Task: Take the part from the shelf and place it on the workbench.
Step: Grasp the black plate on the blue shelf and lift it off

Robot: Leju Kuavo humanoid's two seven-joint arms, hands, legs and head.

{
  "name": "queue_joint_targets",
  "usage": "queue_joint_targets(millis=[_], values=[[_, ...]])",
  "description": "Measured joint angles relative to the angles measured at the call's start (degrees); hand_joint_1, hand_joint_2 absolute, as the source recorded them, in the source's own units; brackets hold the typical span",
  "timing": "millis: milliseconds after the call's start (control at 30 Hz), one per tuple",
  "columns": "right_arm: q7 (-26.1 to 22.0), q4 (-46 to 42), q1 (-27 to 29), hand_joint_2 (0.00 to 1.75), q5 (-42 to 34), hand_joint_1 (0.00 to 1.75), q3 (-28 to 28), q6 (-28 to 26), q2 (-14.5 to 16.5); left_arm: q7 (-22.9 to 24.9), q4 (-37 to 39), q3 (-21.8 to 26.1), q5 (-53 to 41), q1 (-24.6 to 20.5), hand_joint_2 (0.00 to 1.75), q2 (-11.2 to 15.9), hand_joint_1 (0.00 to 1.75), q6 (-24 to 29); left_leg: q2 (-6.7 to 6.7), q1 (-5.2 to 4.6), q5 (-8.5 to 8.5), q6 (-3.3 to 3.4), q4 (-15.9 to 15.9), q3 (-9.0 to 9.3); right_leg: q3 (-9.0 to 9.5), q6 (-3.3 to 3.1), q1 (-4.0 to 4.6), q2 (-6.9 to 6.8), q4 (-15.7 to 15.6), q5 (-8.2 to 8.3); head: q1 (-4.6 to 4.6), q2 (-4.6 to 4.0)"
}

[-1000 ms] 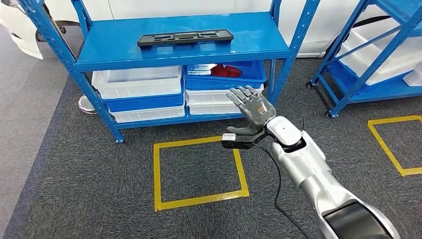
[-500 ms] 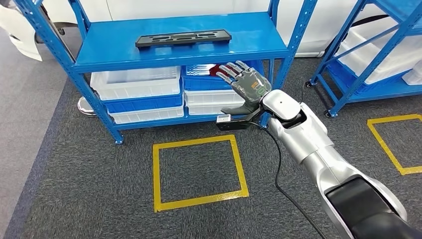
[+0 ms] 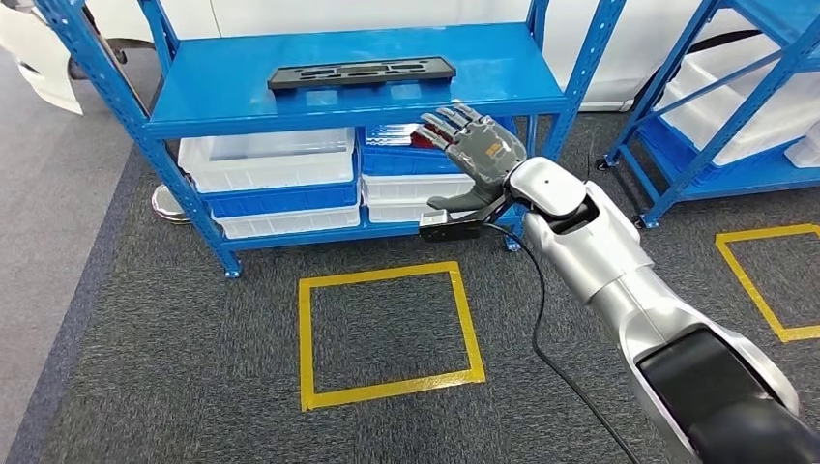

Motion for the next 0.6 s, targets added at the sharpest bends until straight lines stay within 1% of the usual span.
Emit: queue_joint_targets(millis=[67,100,133,167,200,233,267,300,333,367,400,433,467,533,567,600], values=[[0.08,-0.04,-0.01,0.0,-0.14,0.0,0.28,0.08,-0.03,0.05,-0.01,0.0,-0.02,0.01,0.0,0.05,0.0,-0.01,0.08,-0.07,-0.37,-0.63,0.04,0.15,0.42,-0.6,-0.3,0.02,-0.45,-0.1,0.0,0.0],[0.13,-0.07,-0.04,0.0,-0.18,0.0,0.42,0.09,-0.03,0.1,-0.02,0.0,-0.04,0.01,0.0,0.09,0.0,-0.02,0.15,-0.07,-0.9,-0.95,1.02,-0.27,0.79,-0.91,-0.51,-0.02,-0.77,-0.14,-0.01,0.0],[0.16,-0.1,-0.09,0.0,-0.19,0.0,0.59,0.08,-0.03,0.13,-0.02,0.0,-0.06,-0.03,0.0,0.12,0.0,-0.03,0.22,-0.04,-1.88,-1.26,3.2,-1.38,1.19,-1.2,-0.71,-0.06,-1.06,-0.21,-0.01,0.0],[0.17,-0.13,-0.11,0.0,-0.19,0.0,0.77,0.09,-0.03,-0.05,-0.02,0.0,-0.07,-0.06,0.0,0.14,0.0,-0.03,0.22,0.07,-3.26,-1.51,6.62,-3.22,1.56,-1.42,-0.72,-0.09,-1.16,-0.42,-0.02,0.0],[0.17,-0.13,-0.07,0.0,-0.19,0.0,0.97,0.1,-0.03,-0.44,-0.02,0.0,-0.08,-0.07,0.0,0.14,0.0,-0.03,0.13,0.09,-4.75,-1.73,10.7,-5.36,1.91,-1.59,-0.74,-0.12,-1.17,-0.72,-0.02,0.0],[0.16,-0.13,0.04,0.0,-0.18,0.0,1.17,0.12,-0.03,-0.89,-0.02,0.0,-0.08,-0.07,0.0,0.15,0.0,-0.03,0.03,0.06,-5.75,-1.89,14.35,-7.19,2.38,-1.66,-0.73,-0.11,-1.16,-1.09,-0.02,0.0],[0.15,-0.13,0.2,0.0,-0.19,0.0,1.36,0.14,-0.03,-1.34,-0.02,0.0,-0.08,-0.05,0.0,0.15,0.0,-0.04,-0.06,-0.01,-5.76,-2.01,16.47,-8.12,3.0,-1.66,-0.73,-0.08,-1.15,-1.54,-0.01,0.0],[0.15,-0.13,0.3,0.0,-0.2,0.0,1.55,0.15,-0.03,-1.47,-0.02,0.0,-0.09,-0.08,0.0,0.16,0.0,-0.08,-0.1,-0.06,-4.55,-2.06,16.42,-7.97,3.71,-1.61,-0.73,-0.04,-1.13,-2.01,-0.01,0.0],[0.17,-0.14,0.29,0.0,-0.27,0.0,1.73,0.17,-0.03,-1.2,-0.02,-0.01,-0.11,-0.14,0.0,0.19,0.0,-0.18,-0.06,-0.04,-2.21,-2.04,14.03,-6.83,4.48,-1.52,-0.73,0.02,-1.1,-2.5,-0.01,0.0],[0.21,-0.15,0.19,0.0,-0.39,0.0,1.89,0.18,-0.04,-0.73,-0.02,-0.01,-0.14,-0.2,0.0,0.21,0.0,-0.28,0.09,0.0,0.42,-1.96,10.33,-5.31,5.15,-1.37,-0.73,0.08,-1.07,-2.99,-0.01,0.0],[0.28,-0.16,0.0,0.0,-0.55,0.0,2.04,0.21,-0.08,-0.19,-0.01,-0.02,-0.17,-0.25,0.0,0.22,0.0,-0.39,0.27,-0.05,2.37,-1.83,7.0,-3.9,5.58,-1.16,-0.63,0.14,-1.01,-3.4,-0.01,0.0],[0.35,-0.17,-0.21,0.0,-0.72,0.0,2.19,0.25,-0.14,0.25,0.0,-0.02,-0.2,-0.28,0.0,0.22,0.0,-0.48,0.38,-0.05,3.27,-1.53,4.1,-2.69,5.67,-0.9,-0.53,0.23,-0.91,-3.67,-0.01,0.0],[0.44,-0.17,-0.38,0.0,-0.85,0.0,2.31,0.28,-0.28,0.5,0.01,-0.02,-0.22,-0.29,0.0,0.21,0.0,-0.52,0.4,-0.08,2.95,-1.12,2.22,-1.99,5.43,-0.63,-0.43,0.3,-0.78,-3.79,-0.01,0.0],[0.62,-0.2,-0.56,0.0,-1.04,0.0,2.52,0.28,-0.55,0.69,0.02,-0.02,-0.25,-0.32,0.0,0.16,0.0,-0.57,0.21,-0.06,1.55,-0.08,0.44,-1.36,4.69,-0.01,-0.15,0.34,-0.53,-3.73,-0.01,0.0],[0.72,-0.24,-0.57,0.0,-1.13,0.0,2.59,0.2,-0.67,0.78,0.02,-0.02,-0.25,-0.32,0.0,0.13,0.0,-0.57,0.14,0.02,1.19,0.35,-0.03,-1.2,4.41,0.33,-0.13,0.24,-0.22,-3.83,0.01,0.0],[0.82,-0.29,-0.61,0.0,-1.21,0.0,2.68,0.1,-0.7,0.83,0.02,-0.02,-0.26,-0.33,0.0,0.09,0.0,-0.59,0.13,0.1,1.1,0.73,-0.15,-1.01,3.91,0.67,-0.13,0.08,0.73,-4.19,0.01,0.0]])
